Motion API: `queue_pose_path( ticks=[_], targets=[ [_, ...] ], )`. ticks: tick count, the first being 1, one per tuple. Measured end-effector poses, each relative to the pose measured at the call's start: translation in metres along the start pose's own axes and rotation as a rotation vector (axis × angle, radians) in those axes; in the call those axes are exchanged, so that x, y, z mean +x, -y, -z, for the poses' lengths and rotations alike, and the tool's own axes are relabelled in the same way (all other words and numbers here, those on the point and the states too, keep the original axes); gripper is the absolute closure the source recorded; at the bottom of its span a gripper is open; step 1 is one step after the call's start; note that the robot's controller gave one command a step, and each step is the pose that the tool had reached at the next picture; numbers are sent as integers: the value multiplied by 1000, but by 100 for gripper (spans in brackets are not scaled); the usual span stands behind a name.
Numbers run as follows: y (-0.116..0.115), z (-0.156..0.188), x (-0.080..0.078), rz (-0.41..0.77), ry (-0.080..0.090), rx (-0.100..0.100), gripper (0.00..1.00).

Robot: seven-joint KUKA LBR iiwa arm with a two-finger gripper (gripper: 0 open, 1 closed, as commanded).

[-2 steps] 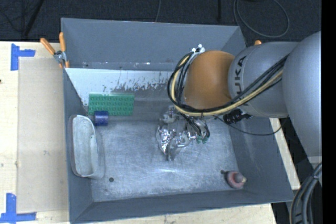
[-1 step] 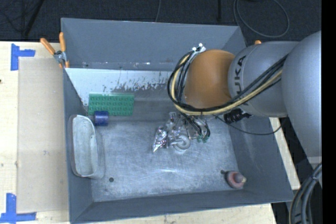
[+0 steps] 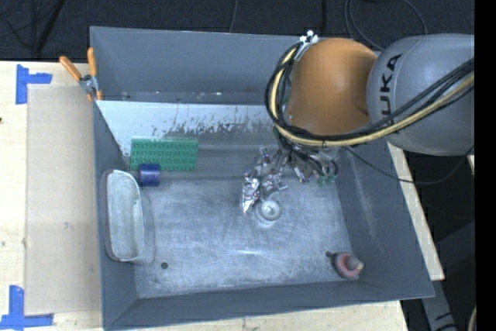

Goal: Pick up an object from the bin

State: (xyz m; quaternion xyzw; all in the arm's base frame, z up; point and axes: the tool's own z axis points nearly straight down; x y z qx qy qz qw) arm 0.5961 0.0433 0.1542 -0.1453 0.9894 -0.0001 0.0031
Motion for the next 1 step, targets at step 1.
queue_pose_path(
  ticks=[1],
  targets=[
    [3,88,1,28,3,1,100]
  ],
)
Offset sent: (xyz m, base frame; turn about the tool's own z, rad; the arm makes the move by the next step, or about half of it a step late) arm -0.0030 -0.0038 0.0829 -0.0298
